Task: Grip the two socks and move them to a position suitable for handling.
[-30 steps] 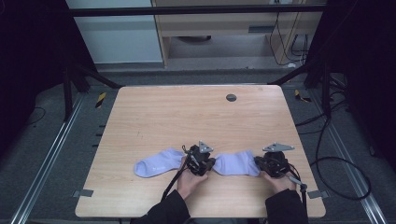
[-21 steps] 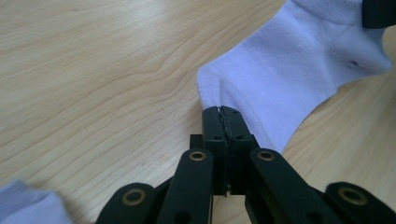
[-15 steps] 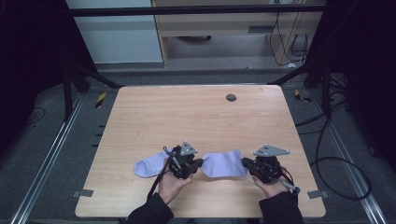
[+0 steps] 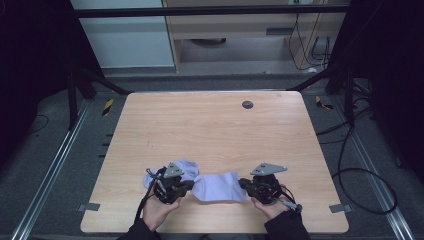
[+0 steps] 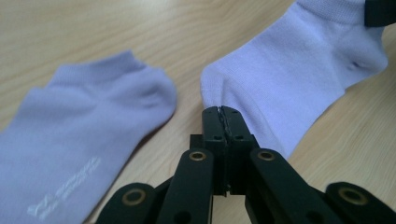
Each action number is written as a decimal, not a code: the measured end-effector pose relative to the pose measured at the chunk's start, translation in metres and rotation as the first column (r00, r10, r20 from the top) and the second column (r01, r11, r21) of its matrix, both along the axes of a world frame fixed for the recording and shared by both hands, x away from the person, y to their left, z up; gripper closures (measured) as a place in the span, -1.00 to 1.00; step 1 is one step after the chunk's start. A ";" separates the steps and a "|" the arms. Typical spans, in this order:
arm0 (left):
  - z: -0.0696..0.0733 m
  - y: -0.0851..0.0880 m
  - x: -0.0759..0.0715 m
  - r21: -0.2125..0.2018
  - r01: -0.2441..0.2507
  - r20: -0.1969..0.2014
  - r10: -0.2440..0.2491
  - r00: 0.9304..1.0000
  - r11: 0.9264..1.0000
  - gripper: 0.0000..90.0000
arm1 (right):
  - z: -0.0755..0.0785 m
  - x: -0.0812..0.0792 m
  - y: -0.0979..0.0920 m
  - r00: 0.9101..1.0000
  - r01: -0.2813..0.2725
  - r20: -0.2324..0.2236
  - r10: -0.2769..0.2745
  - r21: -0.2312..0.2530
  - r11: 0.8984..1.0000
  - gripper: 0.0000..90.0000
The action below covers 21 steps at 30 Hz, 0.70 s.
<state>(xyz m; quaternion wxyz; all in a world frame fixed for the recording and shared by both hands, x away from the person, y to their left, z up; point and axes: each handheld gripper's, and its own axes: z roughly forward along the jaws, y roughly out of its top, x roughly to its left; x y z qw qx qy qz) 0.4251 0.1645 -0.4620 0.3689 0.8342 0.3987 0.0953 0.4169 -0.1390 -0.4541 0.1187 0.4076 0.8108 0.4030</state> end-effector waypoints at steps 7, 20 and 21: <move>-0.011 0.009 -0.004 0.020 -0.004 -0.028 0.004 1.000 1.000 0.97 | -0.011 -0.001 0.016 0.999 -0.032 -0.035 0.031 -0.022 0.999 0.91; -0.020 0.008 -0.003 0.034 -0.023 -0.025 0.024 0.999 0.999 0.85 | -0.029 0.006 0.010 0.998 -0.012 -0.063 0.009 -0.061 0.998 0.81; -0.019 0.009 -0.003 0.031 -0.026 -0.019 0.026 0.999 0.999 0.80 | -0.030 0.006 0.009 0.998 -0.013 -0.065 0.009 -0.067 0.998 0.78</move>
